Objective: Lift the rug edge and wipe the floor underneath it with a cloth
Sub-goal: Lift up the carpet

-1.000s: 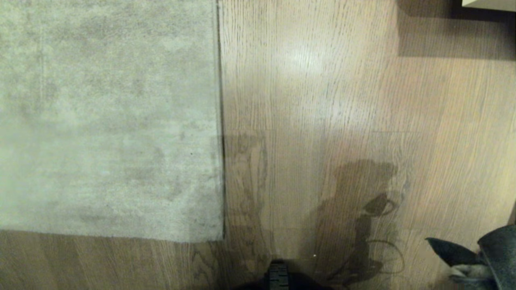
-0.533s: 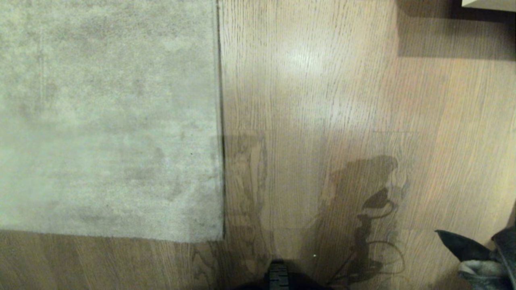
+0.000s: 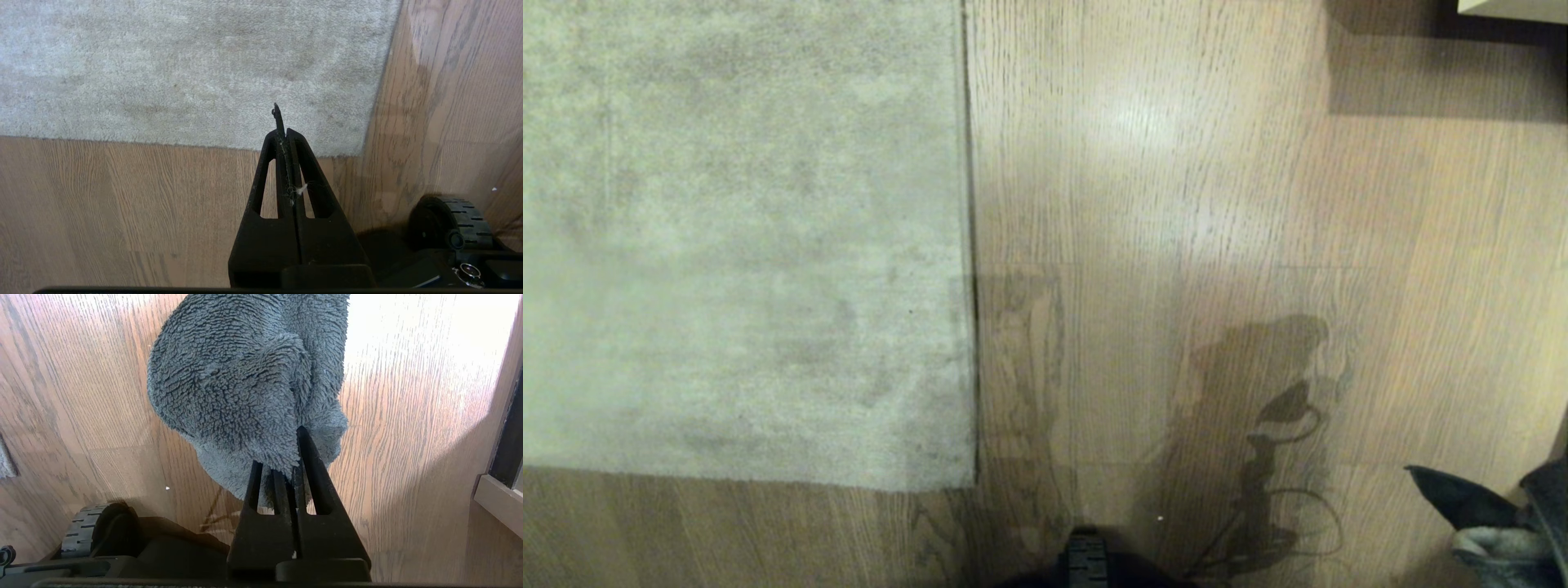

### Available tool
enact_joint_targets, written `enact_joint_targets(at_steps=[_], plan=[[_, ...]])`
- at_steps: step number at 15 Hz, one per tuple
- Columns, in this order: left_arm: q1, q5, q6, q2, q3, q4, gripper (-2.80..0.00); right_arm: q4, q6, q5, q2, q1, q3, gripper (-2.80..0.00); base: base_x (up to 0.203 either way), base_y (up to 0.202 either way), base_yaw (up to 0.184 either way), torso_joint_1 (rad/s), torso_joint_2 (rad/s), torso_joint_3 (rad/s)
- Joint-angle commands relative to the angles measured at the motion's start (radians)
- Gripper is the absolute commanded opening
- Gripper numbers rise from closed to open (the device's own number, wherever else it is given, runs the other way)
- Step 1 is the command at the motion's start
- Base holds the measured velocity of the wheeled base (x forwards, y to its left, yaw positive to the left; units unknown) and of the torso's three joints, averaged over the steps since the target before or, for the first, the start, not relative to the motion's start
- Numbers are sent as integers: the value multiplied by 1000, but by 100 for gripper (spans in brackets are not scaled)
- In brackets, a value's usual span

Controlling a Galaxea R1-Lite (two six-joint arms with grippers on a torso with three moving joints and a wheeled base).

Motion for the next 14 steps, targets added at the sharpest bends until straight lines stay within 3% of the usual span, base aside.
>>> enact_joint_targets(at_steps=[1,14], plan=[[0,1,-1,0,0,-2,-280,-1,0,0,2,0,0,-280,0,0,0,0,0,0],[0,1,-1,0,0,0,-280,-1,0,0,2,1,0,-280,0,0,0,0,0,0]])
